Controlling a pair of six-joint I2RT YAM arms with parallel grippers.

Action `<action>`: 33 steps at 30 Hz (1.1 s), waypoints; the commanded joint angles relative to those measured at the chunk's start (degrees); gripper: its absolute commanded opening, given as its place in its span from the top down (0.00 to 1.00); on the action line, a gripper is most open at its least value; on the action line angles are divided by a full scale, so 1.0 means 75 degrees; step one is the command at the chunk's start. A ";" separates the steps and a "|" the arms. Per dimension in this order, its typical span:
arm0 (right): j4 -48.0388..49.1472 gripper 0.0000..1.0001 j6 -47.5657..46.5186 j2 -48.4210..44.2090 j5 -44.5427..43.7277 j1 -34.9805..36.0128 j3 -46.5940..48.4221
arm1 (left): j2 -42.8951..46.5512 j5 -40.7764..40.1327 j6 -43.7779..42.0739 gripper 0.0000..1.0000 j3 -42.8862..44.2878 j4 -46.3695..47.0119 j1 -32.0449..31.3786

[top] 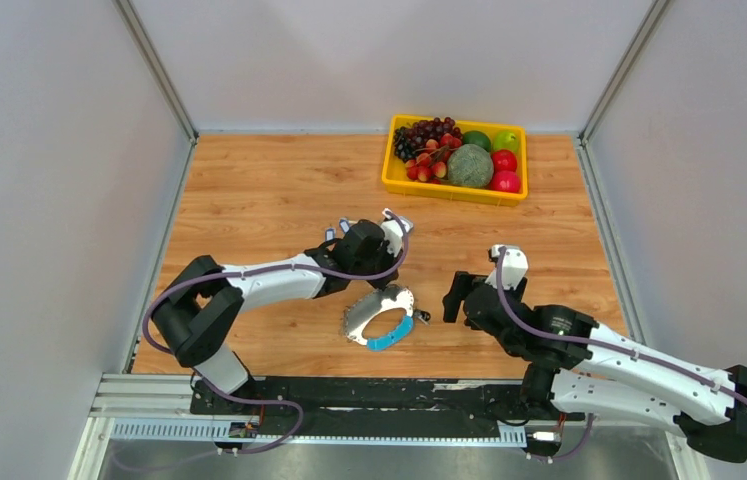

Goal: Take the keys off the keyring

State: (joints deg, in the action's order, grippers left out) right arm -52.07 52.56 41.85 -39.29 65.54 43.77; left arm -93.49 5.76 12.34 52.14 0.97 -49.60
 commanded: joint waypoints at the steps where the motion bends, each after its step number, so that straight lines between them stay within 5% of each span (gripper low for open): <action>1: 0.0627 0.09 0.0658 -0.0012 0.0007 0.0005 -0.0605 | 0.0624 0.0250 0.0130 1.00 -0.0115 0.0662 -0.0010; 7: 0.1619 0.10 0.1884 -0.0756 0.0332 0.0010 -0.1860 | 0.1211 0.0318 0.0148 1.00 -0.0515 0.1015 -0.0013; 11: 0.2192 0.01 0.3094 -0.2146 0.0226 0.0008 -0.2801 | 0.1600 0.0397 0.0159 1.00 -0.0783 0.1320 -0.0019; 16: 0.2320 0.03 0.4194 -0.3574 0.0012 0.0004 -0.3707 | 0.1965 0.0534 0.0142 1.00 -0.0997 0.1573 -0.0017; 26: 0.2614 0.06 0.7028 -0.2537 0.0437 -0.0254 -0.3856 | 0.2310 0.0688 0.0136 1.00 -0.1206 0.1806 -0.0017; 29: 0.3119 0.01 0.6450 -0.1852 0.1372 -0.1116 -0.3633 | 0.2335 0.0712 0.0136 1.00 -0.1229 0.1823 -0.0018; 33: 0.5817 0.04 0.4958 -0.0725 0.5133 -0.3772 -0.4379 | 0.2329 0.0744 0.0117 1.00 -0.1235 0.1849 -0.0019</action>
State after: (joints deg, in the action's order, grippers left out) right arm -28.93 97.01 29.71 -27.05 52.80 13.82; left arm -78.04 10.07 12.78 42.85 11.38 -49.52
